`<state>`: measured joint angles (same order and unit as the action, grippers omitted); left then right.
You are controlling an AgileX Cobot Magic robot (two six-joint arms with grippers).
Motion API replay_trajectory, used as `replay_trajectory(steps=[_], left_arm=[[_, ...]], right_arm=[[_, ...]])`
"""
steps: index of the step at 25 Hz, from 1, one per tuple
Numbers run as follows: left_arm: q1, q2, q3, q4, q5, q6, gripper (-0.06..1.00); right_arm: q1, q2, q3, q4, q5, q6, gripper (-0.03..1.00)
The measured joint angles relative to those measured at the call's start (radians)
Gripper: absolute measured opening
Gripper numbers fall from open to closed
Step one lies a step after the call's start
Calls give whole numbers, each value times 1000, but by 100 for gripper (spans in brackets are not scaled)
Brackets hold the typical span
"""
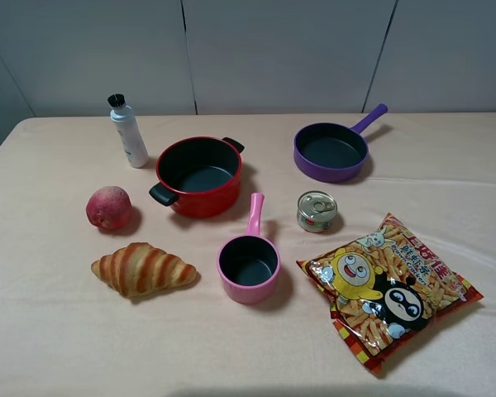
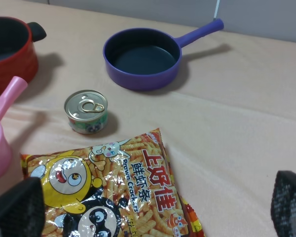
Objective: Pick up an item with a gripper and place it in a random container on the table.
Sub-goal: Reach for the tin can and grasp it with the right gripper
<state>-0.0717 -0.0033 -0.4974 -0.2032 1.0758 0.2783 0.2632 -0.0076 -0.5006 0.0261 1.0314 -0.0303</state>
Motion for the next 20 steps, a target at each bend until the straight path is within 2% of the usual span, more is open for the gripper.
replay_trajectory(steps=[20], left_arm=[[0,0,0,0,0,0,99]], right_arm=[[0,0,0,0,0,0,69]])
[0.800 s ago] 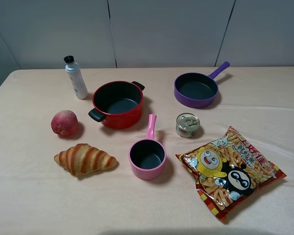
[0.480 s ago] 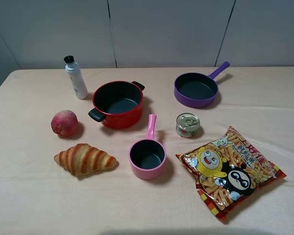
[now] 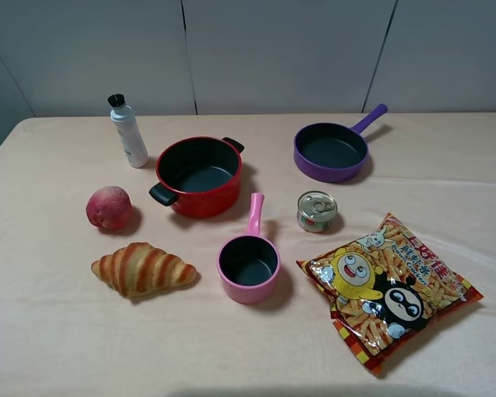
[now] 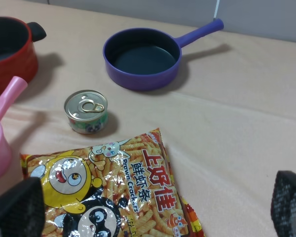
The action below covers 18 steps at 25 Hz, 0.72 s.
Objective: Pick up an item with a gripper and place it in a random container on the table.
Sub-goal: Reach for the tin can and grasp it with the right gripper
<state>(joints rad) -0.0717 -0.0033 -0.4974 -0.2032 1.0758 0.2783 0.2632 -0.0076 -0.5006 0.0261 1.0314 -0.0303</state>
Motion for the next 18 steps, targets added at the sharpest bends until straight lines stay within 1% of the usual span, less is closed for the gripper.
replay_trajectory(steps=[18], left_arm=[[0,0,0,0,0,0,99]], right_arm=[[0,0,0,0,0,0,69]])
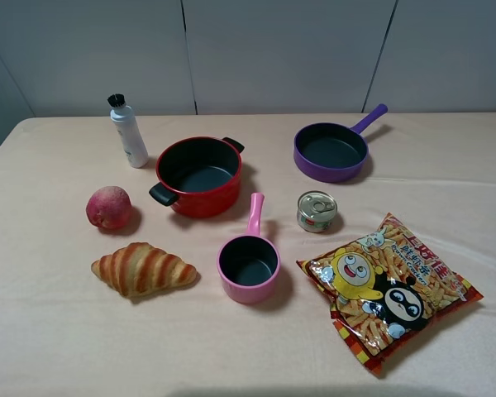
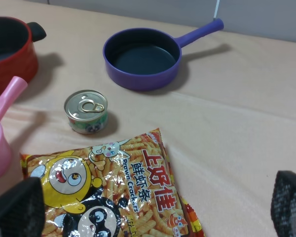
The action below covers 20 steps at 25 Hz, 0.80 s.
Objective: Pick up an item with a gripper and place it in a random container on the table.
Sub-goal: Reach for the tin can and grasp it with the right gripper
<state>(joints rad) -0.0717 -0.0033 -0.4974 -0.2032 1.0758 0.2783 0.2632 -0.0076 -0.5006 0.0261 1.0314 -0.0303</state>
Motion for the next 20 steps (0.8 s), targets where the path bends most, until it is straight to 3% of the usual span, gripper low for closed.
replay_trajectory(steps=[20], left_arm=[[0,0,0,0,0,0,99]], right_arm=[[0,0,0,1,0,19,69]])
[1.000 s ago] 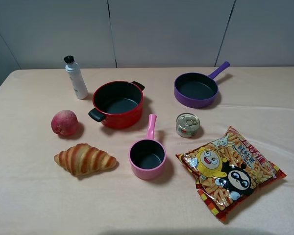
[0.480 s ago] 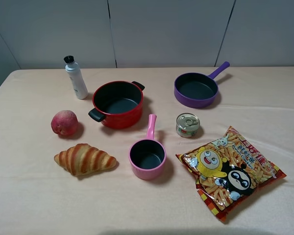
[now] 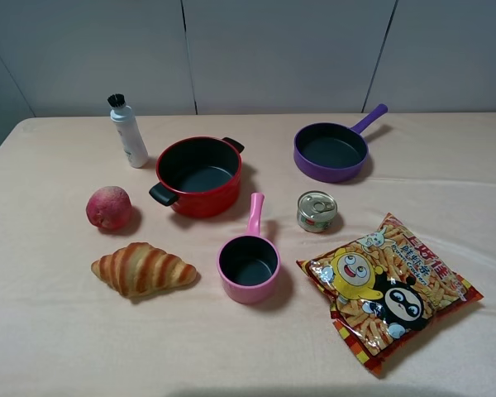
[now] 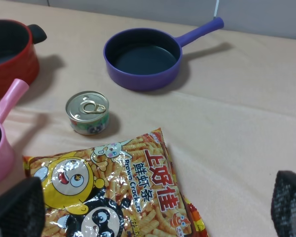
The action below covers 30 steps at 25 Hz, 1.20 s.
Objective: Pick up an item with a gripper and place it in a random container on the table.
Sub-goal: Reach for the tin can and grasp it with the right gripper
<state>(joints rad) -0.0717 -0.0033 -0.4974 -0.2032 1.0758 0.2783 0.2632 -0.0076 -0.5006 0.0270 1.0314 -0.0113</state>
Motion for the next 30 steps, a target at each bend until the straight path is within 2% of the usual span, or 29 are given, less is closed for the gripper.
replay_trajectory(steps=[10,15,24,30], left_arm=[[0,0,0,0,0,0,99],[0,0,0,0,0,0,99],[0,0,0,0,0,0,99],[0,0,0,0,0,0,99]], right_arm=[[0,0,-1,14,-5,11,69],[0,83,-29,55,-47,-13,69],[0,346,-97,200,-142,-182,69],[0,534,-155,303,-159,-312,69]])
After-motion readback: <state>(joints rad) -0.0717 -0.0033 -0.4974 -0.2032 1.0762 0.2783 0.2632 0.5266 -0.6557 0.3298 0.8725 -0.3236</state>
